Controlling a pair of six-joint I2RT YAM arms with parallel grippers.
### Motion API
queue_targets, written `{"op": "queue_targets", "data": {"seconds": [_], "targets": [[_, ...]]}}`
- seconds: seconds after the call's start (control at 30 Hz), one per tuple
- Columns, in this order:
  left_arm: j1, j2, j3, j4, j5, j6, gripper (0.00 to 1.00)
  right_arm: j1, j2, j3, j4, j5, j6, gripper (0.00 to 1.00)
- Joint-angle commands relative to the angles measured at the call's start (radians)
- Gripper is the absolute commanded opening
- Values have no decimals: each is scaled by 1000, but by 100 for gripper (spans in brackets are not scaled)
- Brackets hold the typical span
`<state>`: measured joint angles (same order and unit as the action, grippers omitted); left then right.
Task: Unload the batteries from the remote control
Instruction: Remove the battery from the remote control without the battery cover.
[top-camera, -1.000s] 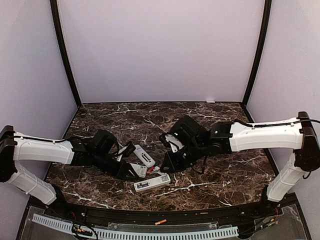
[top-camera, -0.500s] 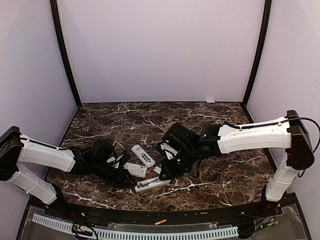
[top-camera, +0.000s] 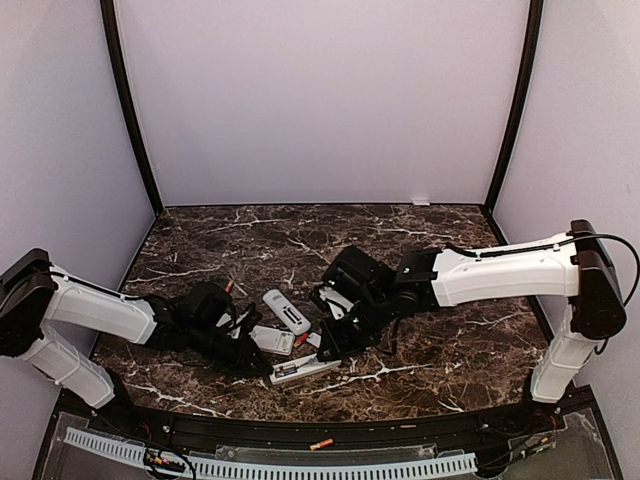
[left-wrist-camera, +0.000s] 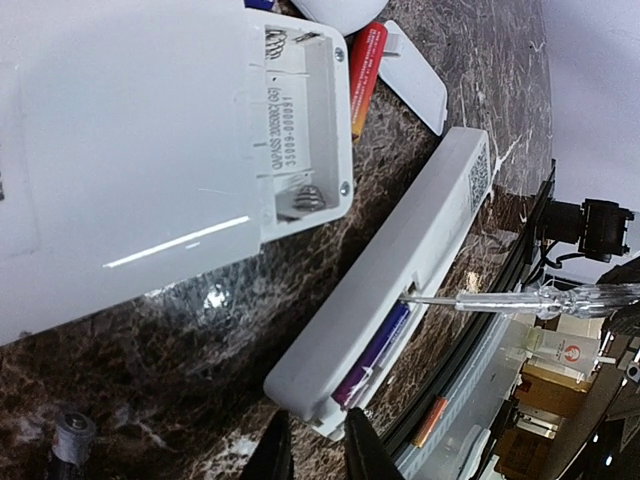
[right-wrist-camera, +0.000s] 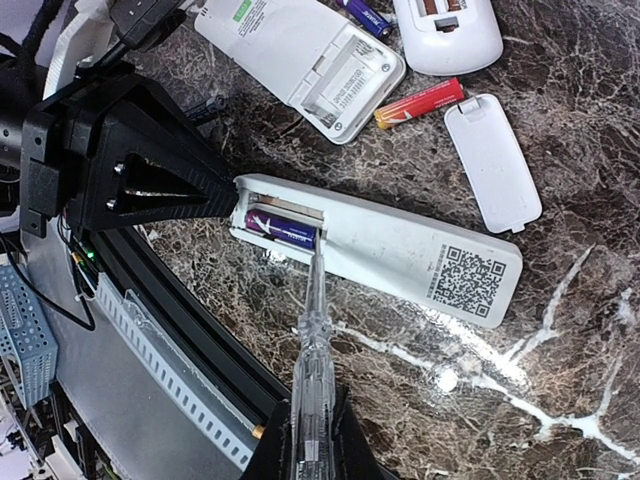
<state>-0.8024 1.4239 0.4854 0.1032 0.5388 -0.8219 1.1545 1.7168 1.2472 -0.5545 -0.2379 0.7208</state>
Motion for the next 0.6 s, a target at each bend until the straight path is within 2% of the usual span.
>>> {"op": "queue_targets", "data": {"seconds": [0.0, 0.4, 0.57], "targets": [[-2, 15, -14, -5, -1, 11, 18, 13, 21, 21, -7, -31, 24, 0], [-2, 69, -7, 7, 2, 22, 14, 19, 32, 2, 46, -94, 68, 0], [-1, 80, -2, 2, 5, 27, 9, 20, 14, -2, 80, -113, 108, 0]]}}
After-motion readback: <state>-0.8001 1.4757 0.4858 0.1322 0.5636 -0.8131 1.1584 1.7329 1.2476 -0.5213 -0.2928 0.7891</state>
